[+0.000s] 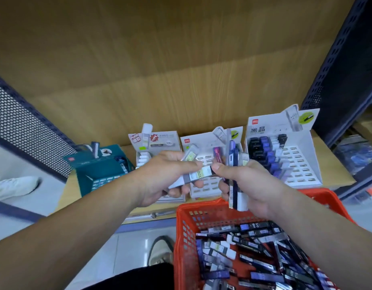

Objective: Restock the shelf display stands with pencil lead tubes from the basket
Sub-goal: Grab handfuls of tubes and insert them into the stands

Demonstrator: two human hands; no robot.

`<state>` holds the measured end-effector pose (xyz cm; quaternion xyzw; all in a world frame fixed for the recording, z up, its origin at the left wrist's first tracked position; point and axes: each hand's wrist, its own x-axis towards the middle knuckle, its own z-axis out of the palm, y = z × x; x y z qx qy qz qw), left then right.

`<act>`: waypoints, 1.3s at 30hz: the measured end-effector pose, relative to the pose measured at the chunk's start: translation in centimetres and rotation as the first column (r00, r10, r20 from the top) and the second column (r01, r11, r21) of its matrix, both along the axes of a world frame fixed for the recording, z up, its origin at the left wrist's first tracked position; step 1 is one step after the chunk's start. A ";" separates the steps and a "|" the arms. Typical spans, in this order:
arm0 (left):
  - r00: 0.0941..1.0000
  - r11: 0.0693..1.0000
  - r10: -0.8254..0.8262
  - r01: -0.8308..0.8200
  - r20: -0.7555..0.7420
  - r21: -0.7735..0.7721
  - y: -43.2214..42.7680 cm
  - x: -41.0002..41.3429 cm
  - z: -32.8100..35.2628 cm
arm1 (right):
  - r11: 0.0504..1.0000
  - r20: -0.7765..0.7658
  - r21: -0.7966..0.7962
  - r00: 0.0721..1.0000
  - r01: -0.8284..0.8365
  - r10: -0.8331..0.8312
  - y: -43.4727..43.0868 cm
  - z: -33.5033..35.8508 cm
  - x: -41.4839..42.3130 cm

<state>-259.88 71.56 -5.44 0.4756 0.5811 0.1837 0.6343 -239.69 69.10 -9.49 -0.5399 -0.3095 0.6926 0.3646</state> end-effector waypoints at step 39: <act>0.692 0.726 0.219 0.356 -0.688 0.588 7.8 -11.4 -8.0 | 0.999 0.194 -0.001 0.980 -0.039 0.039 3.4 -5.2 -10.9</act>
